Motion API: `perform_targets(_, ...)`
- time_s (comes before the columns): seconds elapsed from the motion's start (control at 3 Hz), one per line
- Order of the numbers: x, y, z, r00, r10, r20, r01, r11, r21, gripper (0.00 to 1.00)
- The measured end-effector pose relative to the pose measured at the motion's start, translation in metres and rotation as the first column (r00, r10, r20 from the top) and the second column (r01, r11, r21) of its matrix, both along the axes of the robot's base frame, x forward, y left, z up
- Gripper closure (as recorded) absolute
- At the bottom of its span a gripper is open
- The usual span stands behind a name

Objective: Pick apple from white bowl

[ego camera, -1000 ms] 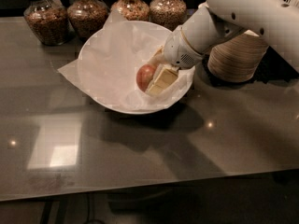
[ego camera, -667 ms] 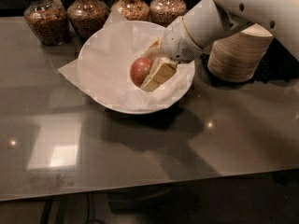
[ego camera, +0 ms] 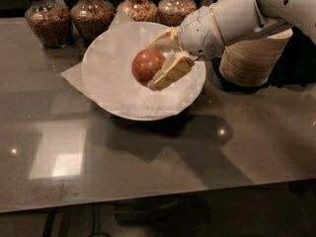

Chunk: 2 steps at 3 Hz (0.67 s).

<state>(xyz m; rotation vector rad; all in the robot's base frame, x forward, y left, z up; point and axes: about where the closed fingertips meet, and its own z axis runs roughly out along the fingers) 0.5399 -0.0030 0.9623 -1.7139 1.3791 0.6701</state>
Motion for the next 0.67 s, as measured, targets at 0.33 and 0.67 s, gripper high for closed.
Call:
perform_targets(0.33,-0.0234,0.0001,0.0283,0.9973,0.070,-0.023,-0.068,0.994,0.082,1.00)
perform_targets(0.67,-0.0234,0.0001,0.0283,0.9972,0.070,-0.023,-0.068,0.994,0.082,1.00)
